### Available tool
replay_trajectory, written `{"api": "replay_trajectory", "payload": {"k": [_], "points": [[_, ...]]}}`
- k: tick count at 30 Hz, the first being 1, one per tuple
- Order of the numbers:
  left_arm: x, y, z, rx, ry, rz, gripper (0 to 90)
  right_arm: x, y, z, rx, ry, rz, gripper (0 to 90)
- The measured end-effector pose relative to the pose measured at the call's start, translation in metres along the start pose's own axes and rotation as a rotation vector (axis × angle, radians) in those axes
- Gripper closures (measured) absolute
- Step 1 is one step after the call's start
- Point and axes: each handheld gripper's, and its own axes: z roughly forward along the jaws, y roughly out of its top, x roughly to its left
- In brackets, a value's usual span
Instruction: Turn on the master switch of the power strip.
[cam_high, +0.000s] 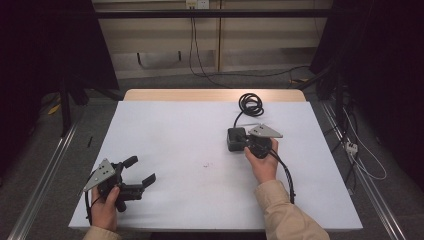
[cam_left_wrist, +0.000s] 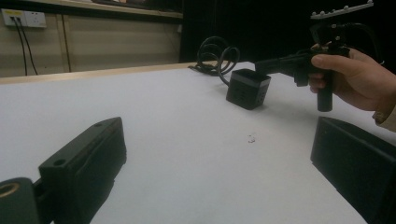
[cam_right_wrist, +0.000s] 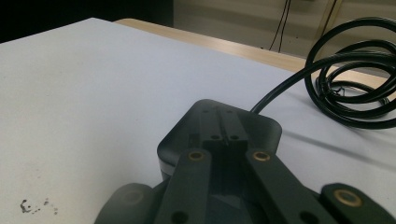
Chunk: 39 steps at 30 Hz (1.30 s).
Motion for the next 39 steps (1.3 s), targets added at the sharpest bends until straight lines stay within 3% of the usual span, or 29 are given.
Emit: {"api": "replay_trajectory", "payload": {"k": [39], "points": [[-0.0024,0.0001,0.0008,0.003,-0.003,0.003,3.1,-0.0006,-0.0006,0.0001,0.0,0.005,0.014,90.0]]}}
